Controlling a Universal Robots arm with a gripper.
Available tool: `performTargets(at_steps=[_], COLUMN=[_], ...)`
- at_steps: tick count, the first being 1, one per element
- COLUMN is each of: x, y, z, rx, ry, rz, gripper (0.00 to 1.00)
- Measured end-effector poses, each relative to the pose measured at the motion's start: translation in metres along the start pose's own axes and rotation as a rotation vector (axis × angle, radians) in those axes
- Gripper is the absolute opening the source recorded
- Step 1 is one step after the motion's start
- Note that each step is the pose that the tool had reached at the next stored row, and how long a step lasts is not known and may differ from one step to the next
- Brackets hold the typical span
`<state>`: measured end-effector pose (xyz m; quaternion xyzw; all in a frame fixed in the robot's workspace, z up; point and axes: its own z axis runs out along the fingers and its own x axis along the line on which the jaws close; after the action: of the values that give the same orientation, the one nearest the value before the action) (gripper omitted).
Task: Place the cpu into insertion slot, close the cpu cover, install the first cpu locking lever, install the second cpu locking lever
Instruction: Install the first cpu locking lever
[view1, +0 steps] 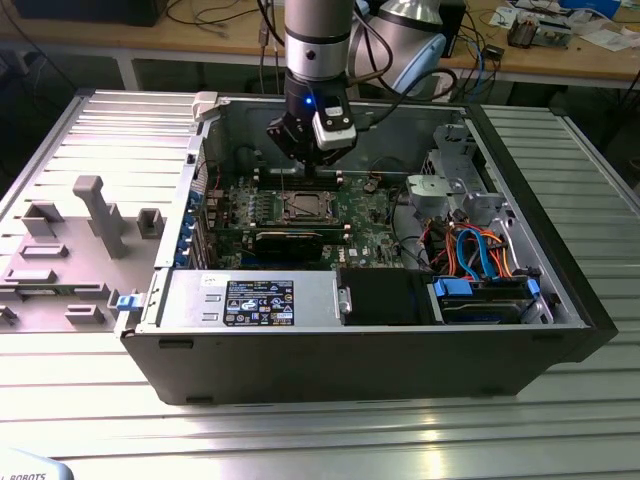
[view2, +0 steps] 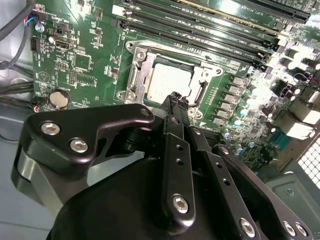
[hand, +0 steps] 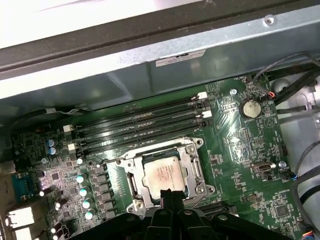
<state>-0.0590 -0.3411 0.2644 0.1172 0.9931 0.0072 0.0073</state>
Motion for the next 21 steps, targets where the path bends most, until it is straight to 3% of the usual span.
performTargets(at_steps=[4, 6, 8, 9, 14, 19, 21], x=[0.0, 0.0, 0.0, 0.0, 0.0071, 0.0273, 0.0283], y=[0.0, 0.0, 0.0, 0.0, -0.0017, -0.0065, -0.0068], z=[0.0001, 0.0003, 0.0004, 0.0005, 0.0004, 0.0001, 0.0002], rx=[-0.0014, -0.0026, -0.0036, -0.0038, -0.0069, -0.0083, -0.0082], ry=[0.0016, 0.0033, 0.0045, 0.0048, 0.0053, 0.0054, 0.0054], rz=[-0.105, -0.208, -0.283, -0.303, -0.319, -0.319, -0.319], gripper=[0.11, 0.11, 0.11, 0.11, 0.11, 0.11, 0.11])
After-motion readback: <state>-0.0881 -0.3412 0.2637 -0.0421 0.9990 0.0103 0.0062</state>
